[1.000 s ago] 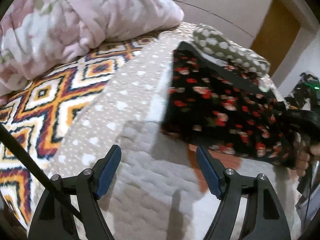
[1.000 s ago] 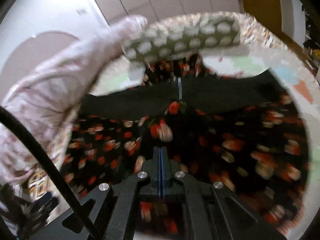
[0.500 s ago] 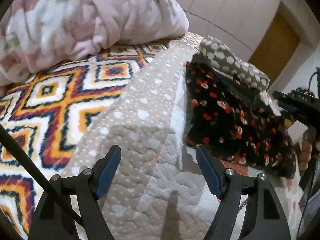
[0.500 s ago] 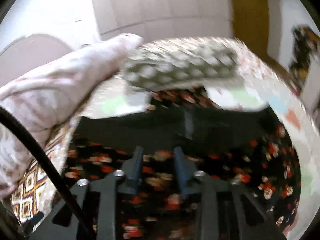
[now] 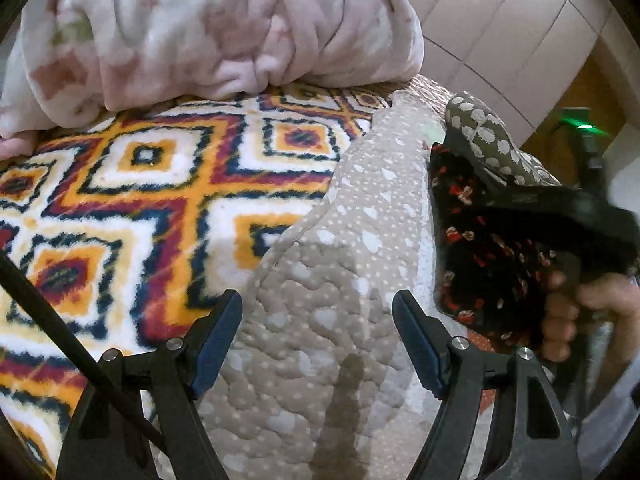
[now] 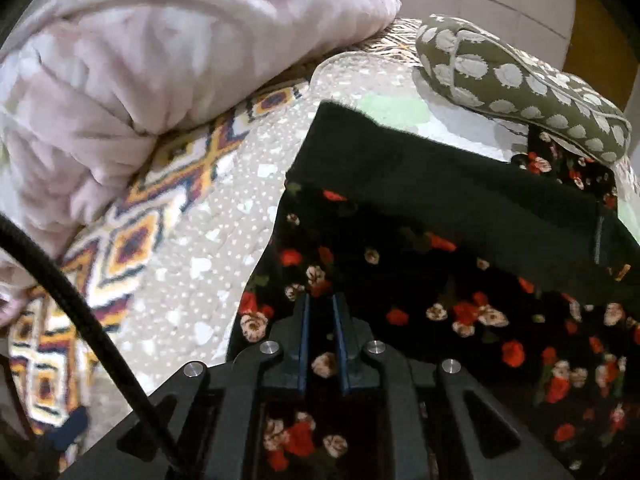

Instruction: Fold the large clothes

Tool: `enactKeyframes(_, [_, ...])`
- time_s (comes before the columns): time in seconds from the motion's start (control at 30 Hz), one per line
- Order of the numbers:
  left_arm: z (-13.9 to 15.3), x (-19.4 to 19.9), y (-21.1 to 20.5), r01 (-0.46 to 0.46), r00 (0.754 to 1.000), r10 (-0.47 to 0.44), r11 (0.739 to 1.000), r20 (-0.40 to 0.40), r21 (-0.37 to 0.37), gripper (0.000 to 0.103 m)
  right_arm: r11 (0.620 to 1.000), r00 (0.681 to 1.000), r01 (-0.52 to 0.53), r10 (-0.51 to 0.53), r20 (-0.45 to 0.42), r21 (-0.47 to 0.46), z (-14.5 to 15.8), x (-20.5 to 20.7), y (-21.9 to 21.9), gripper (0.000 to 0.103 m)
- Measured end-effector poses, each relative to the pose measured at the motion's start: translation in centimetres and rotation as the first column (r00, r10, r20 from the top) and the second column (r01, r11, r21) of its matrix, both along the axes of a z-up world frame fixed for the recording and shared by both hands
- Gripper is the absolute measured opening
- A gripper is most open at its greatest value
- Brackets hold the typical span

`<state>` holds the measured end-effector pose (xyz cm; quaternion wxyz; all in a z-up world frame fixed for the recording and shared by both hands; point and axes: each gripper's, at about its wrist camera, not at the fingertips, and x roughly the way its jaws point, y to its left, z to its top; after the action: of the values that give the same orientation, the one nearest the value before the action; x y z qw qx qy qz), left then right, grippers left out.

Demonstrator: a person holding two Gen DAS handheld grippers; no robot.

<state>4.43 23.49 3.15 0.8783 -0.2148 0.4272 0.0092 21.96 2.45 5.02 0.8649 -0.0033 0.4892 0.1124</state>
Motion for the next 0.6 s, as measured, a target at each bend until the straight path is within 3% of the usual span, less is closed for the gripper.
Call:
enactKeyframes(0.2, [1.2, -0.3, -1.1, -0.001, 1.0, 0.001, 1.0, 0.029, 0.007, 0.076, 1.0, 0.996, -0.014, 0.012, 0.085, 0.021, 3.6, -5.7, -1.9, 0.014])
enactKeyframes(0.3, [1.8, -0.5, -2.0, 0.005, 0.999, -0.006, 1.0, 0.048, 0.025, 0.077, 1.0, 0.995, 0.012, -0.01, 0.102, -0.011, 2.9, -8.0, -2.6, 0.014])
enactKeyframes(0.43, [2.1, -0.5, -3.4, 0.026, 0.998, -0.029, 0.998, 0.057, 0.05, 0.078, 1.0, 1.0, -0.002, 0.002, 0.002, 0.018, -0.1, -11.2, -3.8, 0.014])
enactKeyframes(0.6, [2.1, -0.5, -5.5, 0.069, 0.996, -0.074, 0.993, 0.056, 0.09, 0.079, 0.998, 0.999, -0.024, 0.021, 0.051, 0.056, 1.1, -17.2, -7.5, 0.017])
